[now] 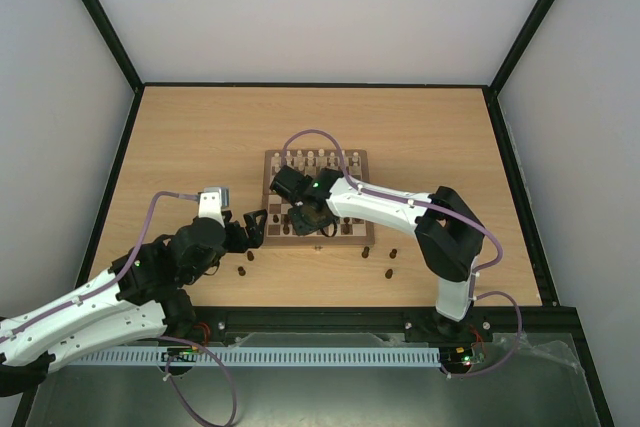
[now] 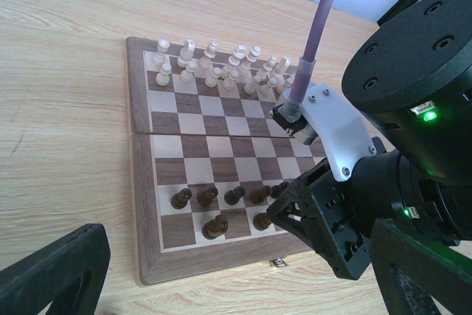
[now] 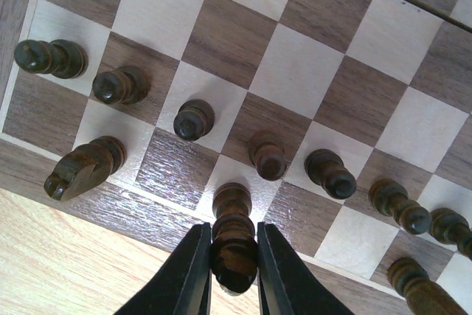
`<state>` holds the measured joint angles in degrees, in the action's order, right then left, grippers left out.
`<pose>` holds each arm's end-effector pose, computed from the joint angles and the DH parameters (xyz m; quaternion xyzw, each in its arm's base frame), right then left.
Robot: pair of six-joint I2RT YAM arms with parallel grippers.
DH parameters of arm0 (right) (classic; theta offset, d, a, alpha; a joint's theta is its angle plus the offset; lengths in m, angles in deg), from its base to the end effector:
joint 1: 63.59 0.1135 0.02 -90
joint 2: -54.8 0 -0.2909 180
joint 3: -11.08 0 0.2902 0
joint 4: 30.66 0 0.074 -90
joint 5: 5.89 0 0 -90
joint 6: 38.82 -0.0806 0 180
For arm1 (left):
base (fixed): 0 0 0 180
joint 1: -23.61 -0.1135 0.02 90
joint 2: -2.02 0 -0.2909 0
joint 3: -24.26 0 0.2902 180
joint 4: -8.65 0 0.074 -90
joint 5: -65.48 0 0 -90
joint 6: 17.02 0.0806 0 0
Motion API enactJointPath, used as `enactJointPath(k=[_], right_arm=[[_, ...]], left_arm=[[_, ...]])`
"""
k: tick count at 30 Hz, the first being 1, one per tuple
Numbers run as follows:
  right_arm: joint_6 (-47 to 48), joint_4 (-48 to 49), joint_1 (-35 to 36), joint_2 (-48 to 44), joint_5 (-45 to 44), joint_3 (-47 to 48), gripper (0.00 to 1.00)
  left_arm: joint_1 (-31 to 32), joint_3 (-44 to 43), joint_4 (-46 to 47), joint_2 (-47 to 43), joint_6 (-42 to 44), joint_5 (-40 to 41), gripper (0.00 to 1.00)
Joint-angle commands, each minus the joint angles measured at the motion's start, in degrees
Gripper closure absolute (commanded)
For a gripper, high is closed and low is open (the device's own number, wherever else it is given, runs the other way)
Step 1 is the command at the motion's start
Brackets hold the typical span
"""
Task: Set up the chess pieces on the board
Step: Place the chess piece on the chessboard, then pick up the chess piece at the center of the board.
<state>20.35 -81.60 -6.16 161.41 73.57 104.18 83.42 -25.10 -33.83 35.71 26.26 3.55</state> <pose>0.2554 0.3725 0.1862 -0.2036 0.9497 0.0890 0.2204 0.1268 -0.1425 0.2878 -0.0320 0.8354 -0.2838 0.4695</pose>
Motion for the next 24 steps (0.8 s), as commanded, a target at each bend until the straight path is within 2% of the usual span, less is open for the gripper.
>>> enactJointPath(k=[1, 13, 24], right_arm=[[0.5, -2.0, -0.1, 1.8, 0.5, 0.5, 0.8], [1.8, -1.0, -0.1, -1.7, 1.8, 0.4, 0.57], [1.6, -1.3, -0.1, -10.4, 2.3, -1.5, 0.47]], left_arm=[[-0.2, 0.8, 0.1, 0.1, 0.3, 0.7, 0.01], [-0.2, 0.5, 0.0, -0.2, 0.3, 0.2, 0.01], [-0.3, 0.7, -0.1, -0.2, 0.0, 0.3, 0.01]])
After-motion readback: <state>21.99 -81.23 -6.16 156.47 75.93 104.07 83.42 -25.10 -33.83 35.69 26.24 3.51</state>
